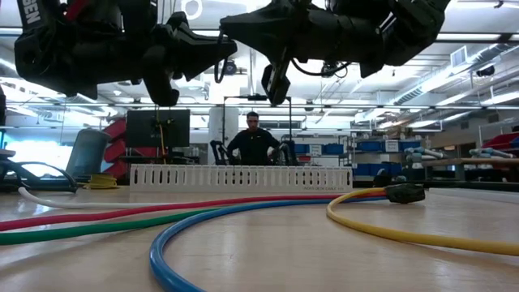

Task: Ziptie cables
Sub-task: Insert zip tie on the cable wire

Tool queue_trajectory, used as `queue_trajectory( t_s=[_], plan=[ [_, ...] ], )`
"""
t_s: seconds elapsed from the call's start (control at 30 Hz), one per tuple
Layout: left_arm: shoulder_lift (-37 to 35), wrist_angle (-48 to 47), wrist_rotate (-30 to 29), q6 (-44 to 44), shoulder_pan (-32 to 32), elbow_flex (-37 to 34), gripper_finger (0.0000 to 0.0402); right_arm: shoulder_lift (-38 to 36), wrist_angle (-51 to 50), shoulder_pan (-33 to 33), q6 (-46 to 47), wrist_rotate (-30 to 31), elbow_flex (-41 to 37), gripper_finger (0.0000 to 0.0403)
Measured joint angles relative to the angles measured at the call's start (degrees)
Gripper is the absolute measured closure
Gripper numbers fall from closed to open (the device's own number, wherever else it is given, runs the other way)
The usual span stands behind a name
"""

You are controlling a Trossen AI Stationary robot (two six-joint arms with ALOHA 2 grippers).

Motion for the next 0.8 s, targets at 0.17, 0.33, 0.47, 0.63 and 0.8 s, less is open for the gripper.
queue_trajectory(
  t_s=[0.17,0.33,0.47,0.63,0.8],
  plan=[
    [0.00,-0.55,0.18,-0.03,-0.16,-0.02,0.0401,0.00,0.62,0.00,-0.99,1.27,0.00,0.0384],
    [0.01,-0.71,0.18,-0.04,-0.84,-0.02,0.0401,0.00,0.87,-0.46,-1.36,2.34,0.00,0.0371],
    [0.02,-0.73,0.18,-0.05,-1.23,-0.02,0.0401,0.00,0.87,-0.87,-2.69,3.14,0.00,0.0367],
    [0.02,-0.94,0.15,-0.07,-1.55,-0.02,0.0401,0.00,0.50,-0.92,-3.03,3.10,0.00,0.0395],
    [0.02,-0.94,0.19,-0.09,-1.55,-0.02,0.0401,0.00,0.04,-0.90,-3.36,3.35,0.00,0.0402]
  ],
)
